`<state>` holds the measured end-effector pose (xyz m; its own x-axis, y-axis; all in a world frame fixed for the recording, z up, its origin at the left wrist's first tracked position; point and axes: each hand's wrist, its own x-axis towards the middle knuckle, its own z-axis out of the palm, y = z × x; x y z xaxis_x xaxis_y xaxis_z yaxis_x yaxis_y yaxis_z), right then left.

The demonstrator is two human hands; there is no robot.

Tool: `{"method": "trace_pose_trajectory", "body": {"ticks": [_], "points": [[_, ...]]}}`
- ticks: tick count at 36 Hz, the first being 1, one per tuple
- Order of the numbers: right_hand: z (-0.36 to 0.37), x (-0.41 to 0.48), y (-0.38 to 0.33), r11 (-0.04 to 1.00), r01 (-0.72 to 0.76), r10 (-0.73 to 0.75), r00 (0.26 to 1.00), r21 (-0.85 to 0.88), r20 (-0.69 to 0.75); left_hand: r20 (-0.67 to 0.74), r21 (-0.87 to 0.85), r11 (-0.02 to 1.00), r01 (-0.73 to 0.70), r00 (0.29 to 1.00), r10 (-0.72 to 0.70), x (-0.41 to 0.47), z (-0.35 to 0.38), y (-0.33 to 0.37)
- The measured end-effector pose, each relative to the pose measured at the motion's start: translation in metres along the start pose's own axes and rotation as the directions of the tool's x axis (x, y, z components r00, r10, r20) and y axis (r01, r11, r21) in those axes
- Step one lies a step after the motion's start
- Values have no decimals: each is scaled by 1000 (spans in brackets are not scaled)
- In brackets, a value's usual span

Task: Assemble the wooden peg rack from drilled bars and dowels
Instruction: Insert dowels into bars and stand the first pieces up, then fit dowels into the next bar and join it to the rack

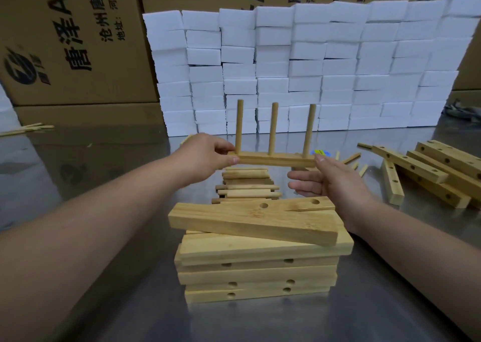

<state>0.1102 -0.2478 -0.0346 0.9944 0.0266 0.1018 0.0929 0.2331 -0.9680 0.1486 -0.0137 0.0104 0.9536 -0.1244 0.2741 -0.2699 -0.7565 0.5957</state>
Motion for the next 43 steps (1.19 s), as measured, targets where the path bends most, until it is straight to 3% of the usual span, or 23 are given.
{"method": "trace_pose_trajectory", "body": {"ticks": [8, 14, 21, 28, 43], "points": [[-3, 5, 3, 1000, -11, 11, 1000, 5, -10, -110, -32, 987, 157, 981, -160, 46, -6, -41], [-5, 8, 5, 1000, -14, 14, 1000, 12, 11, -49, 103, 961, 256, 966, -252, 65, 14, -76], [-7, 8, 6, 1000, 4, -3, 1000, -16, 26, -20, 247, 943, 222, 974, -224, 81, 21, -82], [-6, 8, 6, 998, 10, -8, 999, -57, 38, -63, 212, 950, 227, 974, -219, 87, 27, -83], [-2, 7, 5, 988, 3, 1, 1000, -153, 29, -129, 337, 904, 264, 964, -234, 88, 36, -79]]}}
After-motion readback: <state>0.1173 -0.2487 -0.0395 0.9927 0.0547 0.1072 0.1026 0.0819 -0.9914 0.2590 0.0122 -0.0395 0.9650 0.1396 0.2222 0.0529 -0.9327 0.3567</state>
